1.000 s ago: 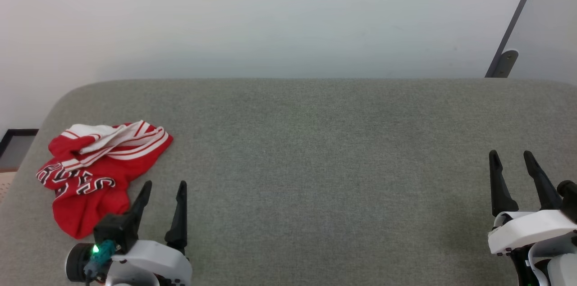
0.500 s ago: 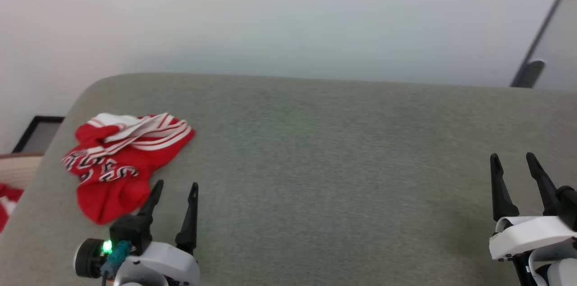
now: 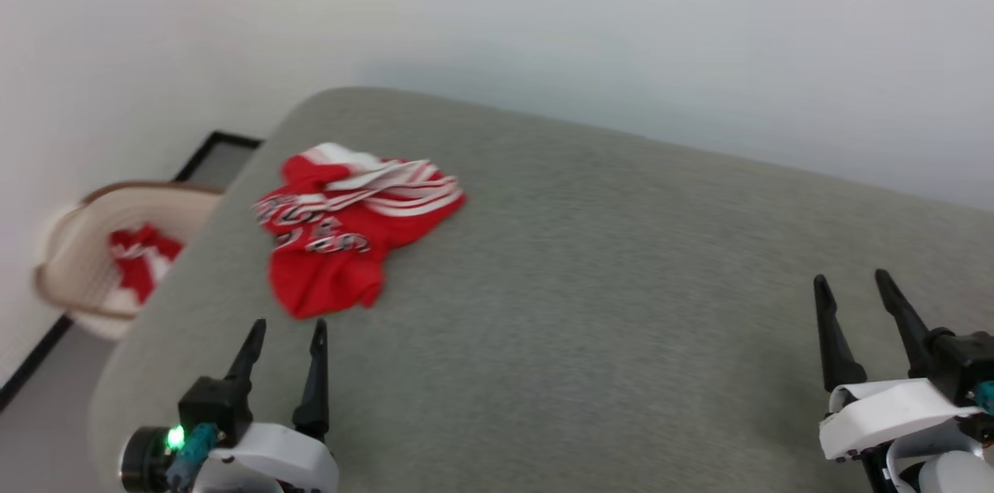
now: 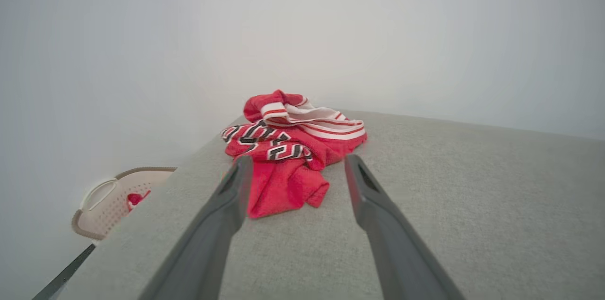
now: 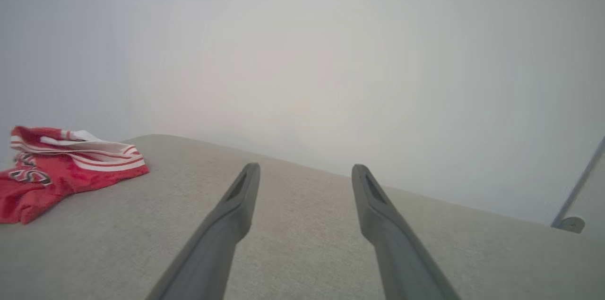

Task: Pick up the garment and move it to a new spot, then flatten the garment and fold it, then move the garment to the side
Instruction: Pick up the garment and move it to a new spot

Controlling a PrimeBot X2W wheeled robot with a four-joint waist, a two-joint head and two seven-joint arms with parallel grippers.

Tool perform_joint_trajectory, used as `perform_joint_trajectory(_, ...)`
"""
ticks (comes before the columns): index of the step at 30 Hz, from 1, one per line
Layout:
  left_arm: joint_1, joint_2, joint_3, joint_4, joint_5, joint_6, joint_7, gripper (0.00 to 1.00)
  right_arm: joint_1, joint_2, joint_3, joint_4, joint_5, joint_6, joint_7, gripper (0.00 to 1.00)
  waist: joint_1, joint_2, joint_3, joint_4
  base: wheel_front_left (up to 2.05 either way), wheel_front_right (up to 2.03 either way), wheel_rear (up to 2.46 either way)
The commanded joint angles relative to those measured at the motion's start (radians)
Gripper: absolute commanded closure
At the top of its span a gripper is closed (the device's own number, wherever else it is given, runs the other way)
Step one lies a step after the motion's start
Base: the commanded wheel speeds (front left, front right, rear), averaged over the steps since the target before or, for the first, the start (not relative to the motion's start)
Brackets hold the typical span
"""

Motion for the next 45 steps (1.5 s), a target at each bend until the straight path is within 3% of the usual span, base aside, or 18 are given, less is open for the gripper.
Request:
perform_joint_trajectory(1,0.009,-0.004,0.002,0.001,0.005,0.003,-0.001,0.0,0.004,0.0,0.002,0.0,0.003,-0.001,-0.001,0.0,0.0,-0.0001,0.002,0.131,0.0,0.0,0.0)
perform_joint_trajectory(4,0.022,-0.008,0.023,-0.004,-0.002,0.01,-0.001,0.0,-0.006,0.007,0.034,0.003,0.005,-0.001,-0.001,0.0,0.0,-0.0001,0.01,0.187,0.0,0.0,0.0)
perform_joint_trajectory(14,0.118,-0.049,0.134,-0.126,-0.043,0.073,-0.001,0.0,-0.183,0.003,0.254,0.082,0.053,-0.001,-0.001,0.0,0.0,-0.0001,0.077,0.229,-0.02,-0.02,-0.02)
perform_joint_trajectory(24,0.191,-0.059,0.089,-0.201,-0.109,0.122,-0.001,0.0,-0.204,-0.009,0.319,0.09,0.115,-0.001,-0.001,0.0,0.0,-0.0001,0.07,0.222,-0.14,-0.14,-0.14)
perform_joint_trajectory(32,0.056,-0.036,0.017,-0.114,-0.053,0.025,-0.001,0.0,-0.1,-0.014,0.204,0.052,0.101,-0.001,-0.001,0.0,0.0,-0.0001,0.061,0.19,0.0,0.0,0.0)
perform_joint_trajectory(39,-0.202,0.067,-0.049,0.056,-0.058,-0.016,0.009,0.0,-0.066,-0.019,0.152,-0.005,0.07,-0.001,-0.001,0.0,0.0,-0.0001,0.143,-0.002,0.0,0.0,0.0)
perform_joint_trajectory(45,-0.457,0.186,-0.177,0.256,-0.178,-0.022,0.128,0.0,-0.102,-0.039,0.133,-0.044,0.082,-0.001,-0.001,0.0,0.0,-0.0001,0.248,-0.155,0.0,0.0,0.0)
